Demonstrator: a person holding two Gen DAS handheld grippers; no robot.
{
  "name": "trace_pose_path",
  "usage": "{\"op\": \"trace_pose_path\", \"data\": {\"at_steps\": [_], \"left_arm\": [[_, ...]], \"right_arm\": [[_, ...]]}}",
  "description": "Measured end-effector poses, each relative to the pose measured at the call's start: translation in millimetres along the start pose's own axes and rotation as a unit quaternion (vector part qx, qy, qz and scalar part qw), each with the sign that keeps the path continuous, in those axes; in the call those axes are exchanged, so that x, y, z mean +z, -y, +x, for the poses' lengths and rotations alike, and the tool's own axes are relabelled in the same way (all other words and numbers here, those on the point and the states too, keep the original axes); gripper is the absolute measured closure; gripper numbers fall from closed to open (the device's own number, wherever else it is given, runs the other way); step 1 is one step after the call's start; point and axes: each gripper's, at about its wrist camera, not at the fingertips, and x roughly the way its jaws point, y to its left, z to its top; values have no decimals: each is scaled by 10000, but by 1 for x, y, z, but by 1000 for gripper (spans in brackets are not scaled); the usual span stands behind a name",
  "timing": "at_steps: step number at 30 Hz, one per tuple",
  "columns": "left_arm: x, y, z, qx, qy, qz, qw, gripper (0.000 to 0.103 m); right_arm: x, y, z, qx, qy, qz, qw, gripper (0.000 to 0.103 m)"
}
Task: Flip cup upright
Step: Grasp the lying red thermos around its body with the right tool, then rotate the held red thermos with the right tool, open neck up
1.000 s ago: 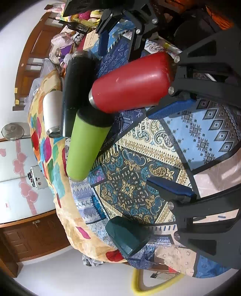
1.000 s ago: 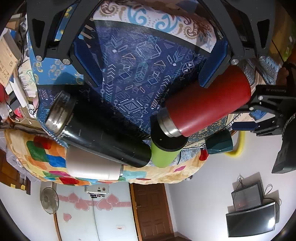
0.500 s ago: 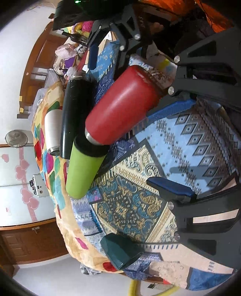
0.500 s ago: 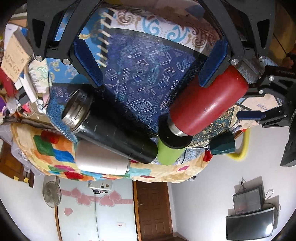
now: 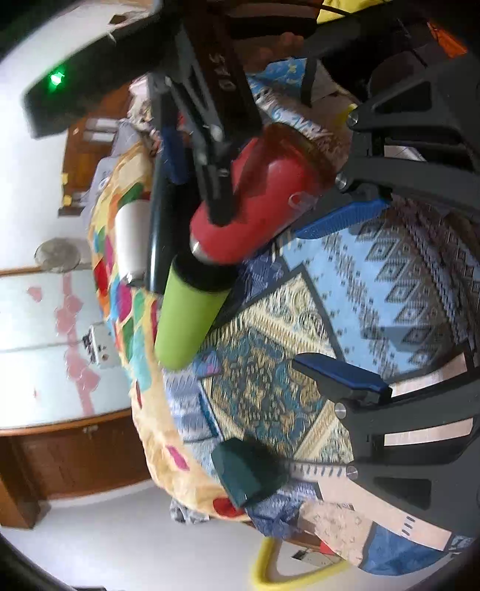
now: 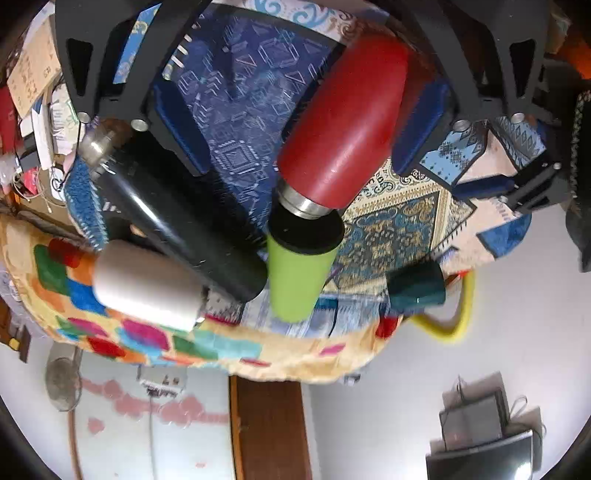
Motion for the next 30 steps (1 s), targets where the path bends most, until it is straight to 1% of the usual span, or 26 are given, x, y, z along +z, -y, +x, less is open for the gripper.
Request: {"op": "trace_pose_path", "data": {"at_steps": [3,6,9,11,13,14,18,20,23,27,30], "left_arm": [[-2,-12,-5,172,128,-157,9996,39],[-6,-25,-11,215,224,-356,9989,39],[-9,-32,-18,283,330,-418,9982,39],[-13,-35,-23,326,407,-442,9977,39],[-15,-37,-27,311,459,-515,9971,38],[-16,-39,-30,296,478,-533,9970,38],[-18,-40,-36,326,548,-591,9962,38],[-18,-43,-38,304,584,-655,9957,38],[-16,-44,-41,314,630,-713,9950,38],[-14,-42,-43,341,672,-723,9945,38],[-13,-41,-45,321,684,-742,9944,38]], "right_arm": [[6,-2,15,216,-417,29,9989,11],[12,-8,24,296,-742,-47,9968,11],[17,-14,32,375,-1060,-81,9936,12],[19,-17,39,481,-1285,-45,9905,17],[20,-19,46,603,-1474,46,9872,21],[20,-21,47,585,-1520,49,9866,21],[19,-25,45,414,-1491,10,9879,23],[19,-24,42,460,-1476,68,9880,31],[18,-23,36,557,-1453,91,9878,40],[15,-28,33,441,-1342,-126,9899,41],[16,-29,34,437,-1329,-220,9899,41]]}}
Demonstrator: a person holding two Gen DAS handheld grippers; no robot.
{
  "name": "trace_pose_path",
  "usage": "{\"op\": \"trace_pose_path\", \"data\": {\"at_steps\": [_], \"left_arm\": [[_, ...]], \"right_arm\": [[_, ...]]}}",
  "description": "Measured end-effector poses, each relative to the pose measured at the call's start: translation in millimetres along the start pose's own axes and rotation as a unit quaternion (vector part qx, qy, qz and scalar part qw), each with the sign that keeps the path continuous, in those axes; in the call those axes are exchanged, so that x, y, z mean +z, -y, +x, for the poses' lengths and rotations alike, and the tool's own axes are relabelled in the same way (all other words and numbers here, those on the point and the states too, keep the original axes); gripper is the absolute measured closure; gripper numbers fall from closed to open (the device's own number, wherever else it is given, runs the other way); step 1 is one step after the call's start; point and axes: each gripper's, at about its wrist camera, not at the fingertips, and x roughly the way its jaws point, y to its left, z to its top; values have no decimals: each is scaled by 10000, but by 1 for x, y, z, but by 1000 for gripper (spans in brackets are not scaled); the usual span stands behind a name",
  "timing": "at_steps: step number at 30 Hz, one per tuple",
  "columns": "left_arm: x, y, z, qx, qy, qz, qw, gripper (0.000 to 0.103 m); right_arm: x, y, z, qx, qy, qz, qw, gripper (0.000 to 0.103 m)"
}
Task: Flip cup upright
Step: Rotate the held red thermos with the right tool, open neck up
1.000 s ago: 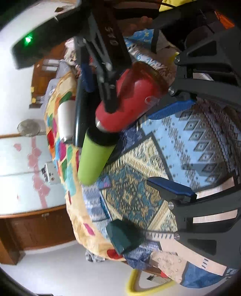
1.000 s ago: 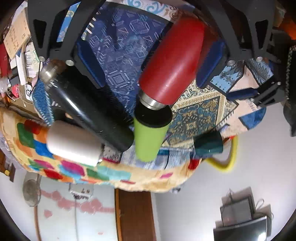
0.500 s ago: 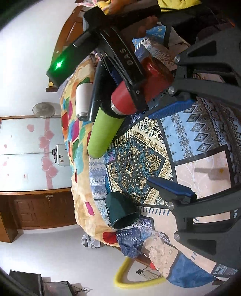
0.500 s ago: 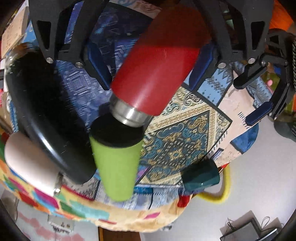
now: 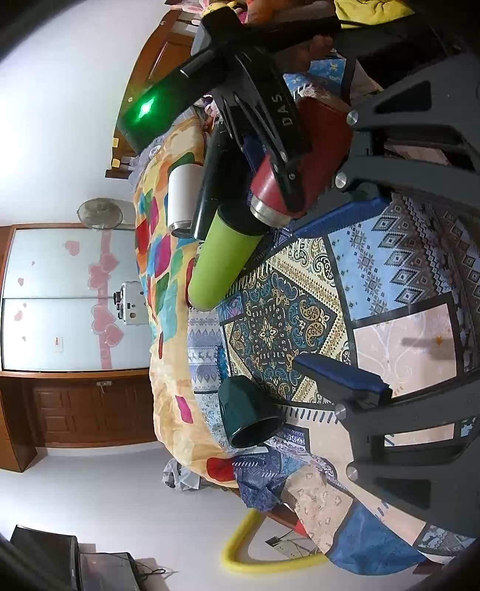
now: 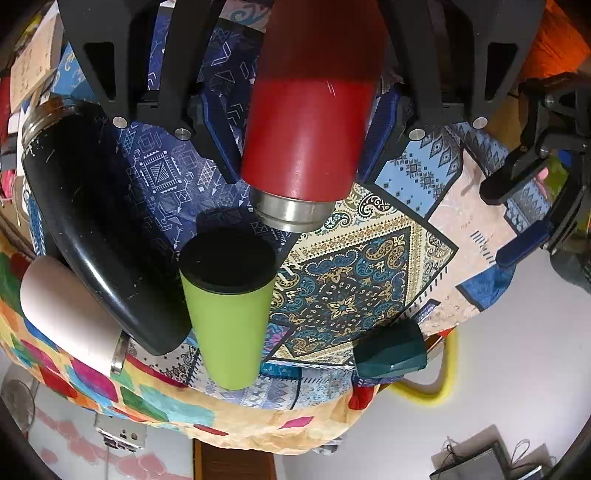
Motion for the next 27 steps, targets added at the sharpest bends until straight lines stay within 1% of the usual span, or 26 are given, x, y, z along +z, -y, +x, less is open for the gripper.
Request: {"op": "trace_pose_path", "data": {"at_steps": [3,5,8,10,12,13,15,19,24,27], "left_arm": [[1,1,-1,42,8,21,10000,38],[2,0,-1,31,17,0,10000,38],[3,-1,-2,28,28,-35,10000,38],[3,-1,-3,45,40,-41,10000,38],[4,-1,-4,58,56,-36,10000,38],[6,0,-6,80,78,-39,9999,38],[8,0,-8,73,120,-73,9999,38],[13,2,-11,72,218,-119,9997,38],[18,6,-13,37,268,-144,9995,38],[20,7,-12,56,250,-179,9995,35]], "right_arm": [[2,-3,1,-18,-63,-117,9999,40],[2,-3,5,61,-127,-122,9998,38],[0,-4,11,167,-204,-108,9996,38],[-1,-4,11,196,-159,-84,9996,39],[-3,-6,7,244,-90,-101,9996,42],[-4,-7,4,232,-32,-125,9996,44],[-6,-9,-7,147,193,-194,9995,44],[-10,-7,-29,119,640,-163,9977,44],[-13,-5,-58,21,1188,-138,9928,44],[-15,-4,-64,-33,1373,-109,9905,44]]}}
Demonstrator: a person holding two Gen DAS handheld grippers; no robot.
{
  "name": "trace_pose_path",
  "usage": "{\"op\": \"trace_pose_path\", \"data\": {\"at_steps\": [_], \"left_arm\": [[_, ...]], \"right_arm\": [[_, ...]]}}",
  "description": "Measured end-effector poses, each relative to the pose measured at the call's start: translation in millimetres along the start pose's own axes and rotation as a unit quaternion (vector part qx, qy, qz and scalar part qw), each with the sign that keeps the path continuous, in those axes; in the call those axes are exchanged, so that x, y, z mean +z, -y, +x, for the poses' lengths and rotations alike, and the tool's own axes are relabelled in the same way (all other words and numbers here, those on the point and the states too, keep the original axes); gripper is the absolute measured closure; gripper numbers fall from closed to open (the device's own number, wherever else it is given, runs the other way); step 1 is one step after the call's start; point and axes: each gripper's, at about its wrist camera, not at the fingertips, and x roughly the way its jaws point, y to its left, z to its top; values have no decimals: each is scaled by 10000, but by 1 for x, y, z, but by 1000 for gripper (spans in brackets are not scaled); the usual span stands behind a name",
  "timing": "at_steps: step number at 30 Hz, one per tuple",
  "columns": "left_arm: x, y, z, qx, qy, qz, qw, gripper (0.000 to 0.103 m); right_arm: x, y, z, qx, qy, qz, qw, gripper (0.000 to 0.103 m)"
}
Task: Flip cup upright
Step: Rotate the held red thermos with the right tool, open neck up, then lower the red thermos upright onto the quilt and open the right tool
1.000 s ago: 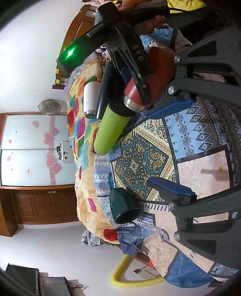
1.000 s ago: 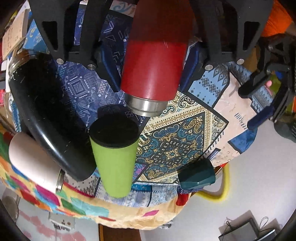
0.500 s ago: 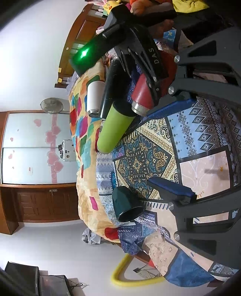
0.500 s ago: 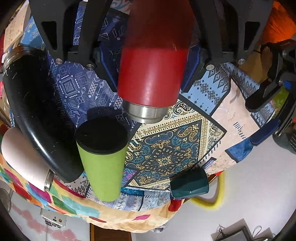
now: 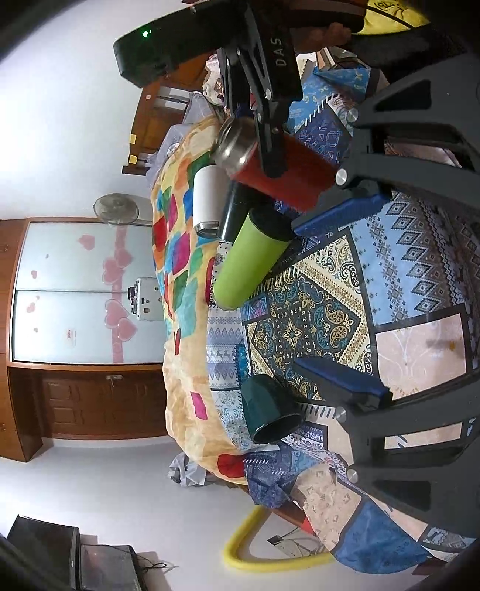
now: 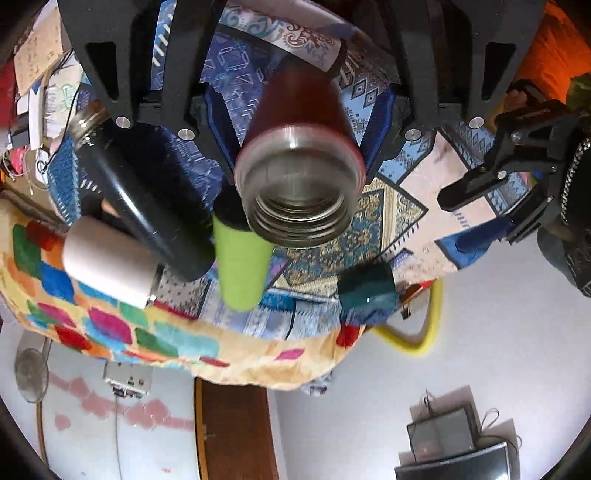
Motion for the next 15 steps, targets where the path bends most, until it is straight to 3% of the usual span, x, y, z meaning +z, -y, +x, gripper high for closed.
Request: {"op": "trace_pose_path", "data": {"at_steps": [7,15], "left_arm": [[1,1,2,5,-25,-36,10000,35],[-1,3,5,0,-32,-6,10000,34]], "right_arm": [[4,-1,-3,-56,200,-105,9997,44],[-5,-8,9,-174,95,-398,9990,44]]}}
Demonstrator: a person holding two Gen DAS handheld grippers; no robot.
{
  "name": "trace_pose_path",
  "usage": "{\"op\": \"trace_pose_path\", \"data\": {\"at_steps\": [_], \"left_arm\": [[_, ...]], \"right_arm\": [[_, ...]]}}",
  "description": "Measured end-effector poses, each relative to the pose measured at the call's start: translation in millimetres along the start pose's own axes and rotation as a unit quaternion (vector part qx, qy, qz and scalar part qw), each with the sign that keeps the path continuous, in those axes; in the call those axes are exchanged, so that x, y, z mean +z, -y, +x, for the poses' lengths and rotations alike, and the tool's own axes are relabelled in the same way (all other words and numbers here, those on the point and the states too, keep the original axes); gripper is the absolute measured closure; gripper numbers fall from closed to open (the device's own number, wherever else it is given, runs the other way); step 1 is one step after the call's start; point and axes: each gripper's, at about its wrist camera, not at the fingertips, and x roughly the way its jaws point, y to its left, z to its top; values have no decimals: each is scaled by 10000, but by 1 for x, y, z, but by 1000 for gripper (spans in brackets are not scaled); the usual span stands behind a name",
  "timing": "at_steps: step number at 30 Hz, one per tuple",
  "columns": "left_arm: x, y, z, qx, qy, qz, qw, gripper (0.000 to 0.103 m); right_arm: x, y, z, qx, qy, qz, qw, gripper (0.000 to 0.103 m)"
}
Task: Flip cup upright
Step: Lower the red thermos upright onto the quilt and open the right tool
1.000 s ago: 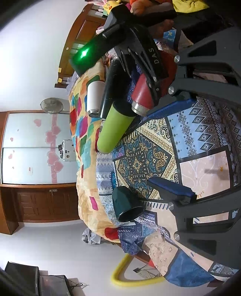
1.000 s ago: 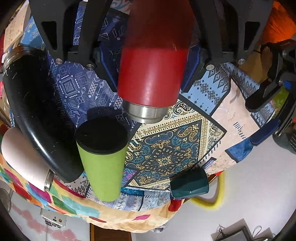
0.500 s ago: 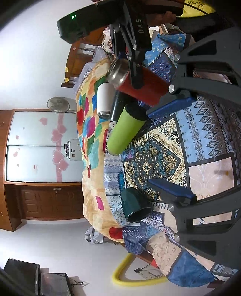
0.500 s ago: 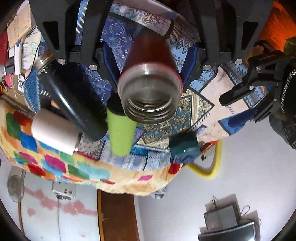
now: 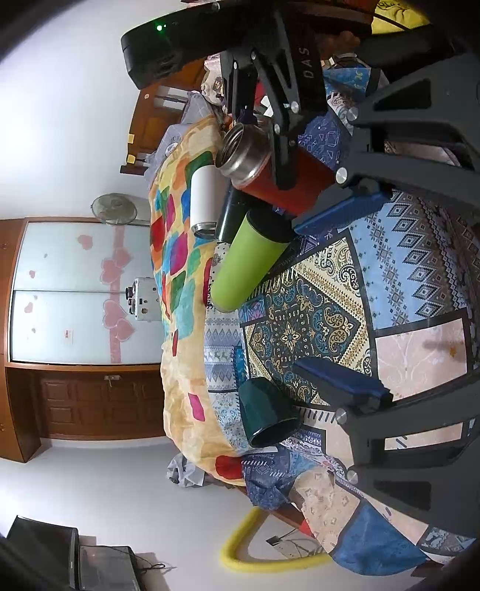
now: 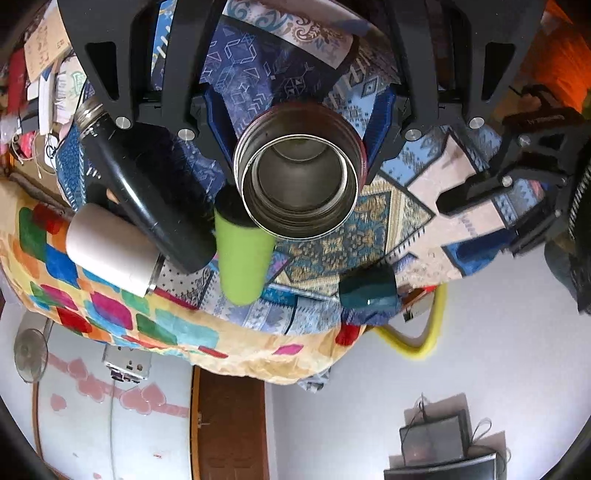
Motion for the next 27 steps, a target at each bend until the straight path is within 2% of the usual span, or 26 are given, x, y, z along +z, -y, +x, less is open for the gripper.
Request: {"op": "trace_pose_path", "data": {"at_steps": [5,9,15,21,27], "left_arm": [[-1,-2,2,-31,-8,-104,9999,34],[-1,-3,1,-16,-18,-132,9999,34],[3,-2,-7,-4,43,-178,9998,34],[13,8,-30,-11,278,-180,9995,34],[28,26,-67,77,695,-96,9975,34]], "right_arm": [[0,-3,5,-22,89,-13,10000,44],[-2,-2,12,161,74,136,9998,41],[-11,-5,13,99,90,178,9998,40],[-15,-6,-30,31,558,239,9982,36],[-18,-8,-93,-123,1321,345,9906,36]]}}
